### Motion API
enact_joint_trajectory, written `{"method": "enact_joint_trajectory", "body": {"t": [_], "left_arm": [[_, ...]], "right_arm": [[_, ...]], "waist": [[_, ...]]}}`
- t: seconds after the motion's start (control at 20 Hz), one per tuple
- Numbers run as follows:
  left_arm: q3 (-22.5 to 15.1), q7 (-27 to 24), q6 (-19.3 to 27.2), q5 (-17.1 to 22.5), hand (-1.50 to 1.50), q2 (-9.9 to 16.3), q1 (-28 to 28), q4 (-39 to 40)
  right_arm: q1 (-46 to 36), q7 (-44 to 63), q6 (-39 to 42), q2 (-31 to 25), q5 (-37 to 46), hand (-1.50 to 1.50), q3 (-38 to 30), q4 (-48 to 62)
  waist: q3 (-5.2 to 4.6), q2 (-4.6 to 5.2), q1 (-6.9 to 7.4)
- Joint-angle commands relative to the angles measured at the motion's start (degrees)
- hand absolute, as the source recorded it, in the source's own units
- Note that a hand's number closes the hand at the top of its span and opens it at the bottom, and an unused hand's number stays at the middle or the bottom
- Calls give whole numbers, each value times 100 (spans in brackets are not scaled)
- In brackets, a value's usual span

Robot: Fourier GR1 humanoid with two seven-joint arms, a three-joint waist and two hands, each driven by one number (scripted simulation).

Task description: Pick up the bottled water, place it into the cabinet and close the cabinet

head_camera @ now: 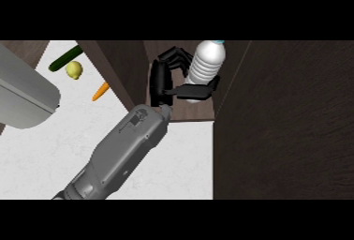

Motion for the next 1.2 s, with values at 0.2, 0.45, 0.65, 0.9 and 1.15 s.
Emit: {"method": "enact_joint_trajectory", "body": {"t": [0.2,0.45,0.65,0.9,1.15], "left_arm": [[775,-586,-455,281,150,-2,-857,1521],[399,-1007,-208,53,150,-2,-1066,2303],[452,-712,-418,-194,-150,70,-1476,3003],[501,-940,-298,-273,-150,0,-1759,3585],[684,-931,-535,-143,-150,1,-1944,3629]], "right_arm": [[-191,469,-52,-83,-741,-150,28,-350],[-116,420,-59,101,-453,-150,278,-517],[-240,240,13,72,-503,-150,104,-224],[-13,277,121,68,-466,-150,121,-540],[-296,459,-22,-94,-800,-150,-70,-433]], "waist": [[0,40,-52],[0,58,-167],[4,43,-91],[0,63,-214],[-1,51,-97]]}}
